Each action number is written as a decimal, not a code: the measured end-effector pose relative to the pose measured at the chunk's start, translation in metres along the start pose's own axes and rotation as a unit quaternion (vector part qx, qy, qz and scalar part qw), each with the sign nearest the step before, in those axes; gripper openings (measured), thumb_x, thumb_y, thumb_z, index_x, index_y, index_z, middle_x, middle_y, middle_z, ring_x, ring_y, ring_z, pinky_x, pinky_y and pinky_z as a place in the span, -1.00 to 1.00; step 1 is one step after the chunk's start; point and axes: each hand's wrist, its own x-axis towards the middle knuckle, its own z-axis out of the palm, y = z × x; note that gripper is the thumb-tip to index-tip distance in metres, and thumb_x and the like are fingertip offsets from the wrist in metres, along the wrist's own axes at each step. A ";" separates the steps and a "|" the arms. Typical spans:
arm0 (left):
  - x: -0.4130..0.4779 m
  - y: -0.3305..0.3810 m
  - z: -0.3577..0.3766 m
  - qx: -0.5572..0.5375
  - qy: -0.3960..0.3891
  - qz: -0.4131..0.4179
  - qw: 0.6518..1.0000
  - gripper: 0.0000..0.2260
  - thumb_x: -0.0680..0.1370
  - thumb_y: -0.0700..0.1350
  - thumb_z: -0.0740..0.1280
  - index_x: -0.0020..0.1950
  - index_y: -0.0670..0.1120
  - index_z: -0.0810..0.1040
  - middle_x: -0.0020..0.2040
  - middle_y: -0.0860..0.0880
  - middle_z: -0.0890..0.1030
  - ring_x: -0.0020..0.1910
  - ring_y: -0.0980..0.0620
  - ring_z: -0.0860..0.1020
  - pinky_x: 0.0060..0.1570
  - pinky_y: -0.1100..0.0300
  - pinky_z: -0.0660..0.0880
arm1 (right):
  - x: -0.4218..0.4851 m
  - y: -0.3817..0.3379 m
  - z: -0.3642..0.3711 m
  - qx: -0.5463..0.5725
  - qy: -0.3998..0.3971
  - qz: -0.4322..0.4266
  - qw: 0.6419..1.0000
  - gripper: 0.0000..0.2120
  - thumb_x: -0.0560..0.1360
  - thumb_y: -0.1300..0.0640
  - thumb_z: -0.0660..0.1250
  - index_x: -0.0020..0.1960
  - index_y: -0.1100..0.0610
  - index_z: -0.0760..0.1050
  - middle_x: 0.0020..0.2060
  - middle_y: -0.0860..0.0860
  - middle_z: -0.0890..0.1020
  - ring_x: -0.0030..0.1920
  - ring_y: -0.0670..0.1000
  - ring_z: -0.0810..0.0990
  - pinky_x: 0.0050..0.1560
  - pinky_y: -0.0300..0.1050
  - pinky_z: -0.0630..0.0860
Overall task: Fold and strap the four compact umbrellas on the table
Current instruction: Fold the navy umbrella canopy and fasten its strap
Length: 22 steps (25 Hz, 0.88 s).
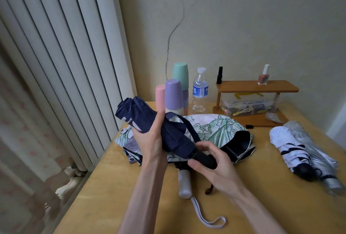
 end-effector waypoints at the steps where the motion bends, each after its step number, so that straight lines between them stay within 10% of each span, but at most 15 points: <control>1: 0.000 0.000 0.000 -0.003 0.000 0.001 1.000 -0.39 0.35 -0.08 0.68 0.30 -0.17 0.52 0.01 -0.07 0.67 -0.06 0.00 0.69 -0.04 0.00 0.69 | 0.001 0.002 -0.001 -0.015 0.013 -0.011 1.000 -0.67 0.47 -0.02 0.57 0.21 -0.05 0.65 0.04 -0.07 0.73 0.04 0.00 0.69 0.07 -0.11 0.58; 7: -0.003 -0.004 -0.001 0.018 -0.045 0.013 0.999 -0.69 0.49 -0.22 0.60 0.08 -0.04 0.53 -0.08 -0.06 0.67 -0.06 -0.06 0.64 0.09 -0.08 0.63 | 0.003 0.000 0.003 0.094 0.013 0.037 0.995 -0.67 0.61 -0.06 0.34 0.00 0.19 0.70 -0.21 0.14 0.68 -0.32 0.06 0.52 -0.40 -0.23 0.33; 11: -0.001 -0.007 -0.003 0.024 -0.029 0.008 0.999 -0.65 0.51 -0.25 0.57 0.19 -0.08 0.52 -0.02 -0.07 0.65 -0.03 -0.05 0.64 0.13 -0.10 0.64 | 0.002 -0.002 0.002 0.027 0.040 -0.015 0.999 -0.77 0.54 0.03 0.50 0.16 0.07 0.67 -0.15 0.06 0.70 -0.32 -0.04 0.52 -0.19 -0.22 0.55; 16: 0.002 -0.002 -0.003 -0.011 -0.045 0.002 0.999 -0.76 0.47 -0.20 0.59 0.01 -0.06 0.57 -0.12 -0.09 0.66 -0.14 -0.08 0.64 0.00 -0.05 0.62 | 0.005 -0.003 0.002 0.056 0.022 -0.013 0.998 -0.62 0.62 -0.06 0.35 -0.12 0.27 0.64 -0.32 0.35 0.55 -0.36 0.04 0.51 -0.26 -0.27 0.44; 22: 0.004 -0.002 -0.002 0.000 -0.019 0.004 1.000 -0.79 0.53 -0.25 0.53 0.04 -0.11 0.53 -0.14 -0.07 0.68 -0.19 -0.03 0.65 -0.08 0.04 0.64 | 0.004 -0.004 0.001 0.017 0.039 -0.020 0.999 -0.74 0.48 0.00 0.54 0.09 0.10 0.67 -0.33 -0.02 0.66 -0.34 0.00 0.56 -0.17 -0.24 0.54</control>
